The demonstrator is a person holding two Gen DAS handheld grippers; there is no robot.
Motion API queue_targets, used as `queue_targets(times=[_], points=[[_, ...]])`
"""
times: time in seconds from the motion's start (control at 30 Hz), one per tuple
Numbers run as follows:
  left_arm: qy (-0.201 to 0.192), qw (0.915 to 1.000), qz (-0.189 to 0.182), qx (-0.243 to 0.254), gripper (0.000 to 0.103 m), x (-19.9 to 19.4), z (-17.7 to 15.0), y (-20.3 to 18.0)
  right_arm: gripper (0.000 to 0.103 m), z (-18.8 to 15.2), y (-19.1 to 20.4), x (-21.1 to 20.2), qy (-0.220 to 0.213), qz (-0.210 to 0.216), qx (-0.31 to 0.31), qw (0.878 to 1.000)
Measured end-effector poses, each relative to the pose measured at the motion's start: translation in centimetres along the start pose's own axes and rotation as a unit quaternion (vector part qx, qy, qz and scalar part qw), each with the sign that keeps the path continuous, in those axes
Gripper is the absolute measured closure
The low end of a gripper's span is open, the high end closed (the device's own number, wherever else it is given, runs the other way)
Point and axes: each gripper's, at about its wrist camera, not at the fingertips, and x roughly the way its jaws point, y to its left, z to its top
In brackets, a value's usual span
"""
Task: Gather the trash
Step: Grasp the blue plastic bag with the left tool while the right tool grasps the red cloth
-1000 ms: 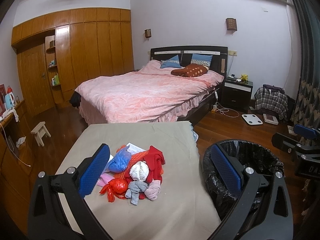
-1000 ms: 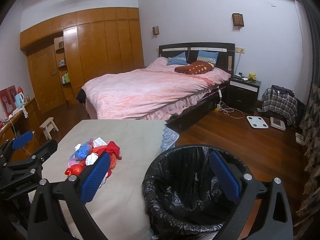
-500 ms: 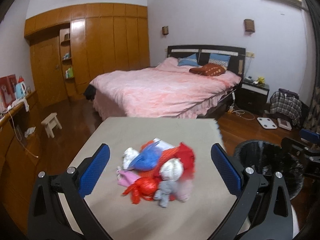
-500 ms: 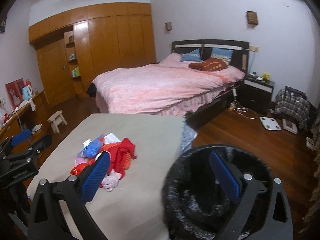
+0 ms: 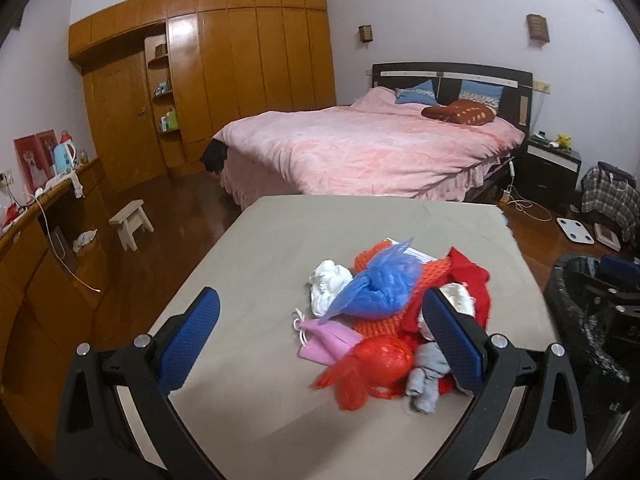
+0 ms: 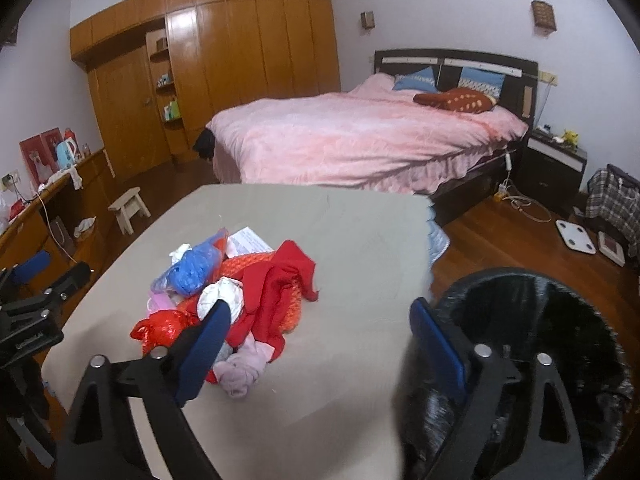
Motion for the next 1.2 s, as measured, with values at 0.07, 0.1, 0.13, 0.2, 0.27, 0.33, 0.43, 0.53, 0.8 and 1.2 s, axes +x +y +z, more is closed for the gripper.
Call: queue_targets(times=[0.07,0.1,0.13,0.2,0.27,0.33,0.43,0.53,0.8,1.2], points=[[0.004,1.0,0.002,-0.002,0.005,1.2,-0.1,0.2,0.018,0.3,0.3,1.5,0.006,0.002,-0.002,1.0],[0.006,1.0,0.003,-0.003,0.005,1.8,0.0,0.2,0.021,0.4,0.5,2.4,0.011,0.004,-0.004,1.0],[0.007,1.0,0.002,-0.004,0.006,2.4,0.0,0.1,0.022,0.5,0.7,3.1,0.016,0.007,-0.006,1.0],[0.007,1.0,0.003,-0.004,0.007,3.2,0.0,0.3,0.024,0.8,1.2,4.1,0.022,0.012,-0.01,1.0],[0.007,0.9999,0.007,-0.005,0.007,4.0,0.0,0.5,0.026,0.8,1.7,5.4,0.029,0.016,-0.018,0.999],[0.012,0.9999,0.008,-0.006,0.011,5.0,0.0,0.5,0.03,0.8,2.0,6.6,0.04,0.021,-0.021,0.999],[0.023,0.9997,0.006,-0.008,0.022,6.1,-0.2,0.5,0.037,0.9,2.3,8.1,0.054,0.03,-0.02,0.998],[0.029,0.9995,0.002,-0.011,0.022,6.9,-0.4,0.5,0.042,0.7,2.6,9.4,0.067,0.035,-0.024,0.997],[0.032,0.9994,-0.011,-0.002,0.022,7.9,-0.8,-0.4,0.087,0.4,2.7,11.5,0.103,0.071,-0.022,0.992],[0.053,0.9958,-0.073,0.017,0.046,11.0,-0.4,-3.5,0.092,2.0,2.1,8.2,0.07,0.094,-0.016,0.993]])
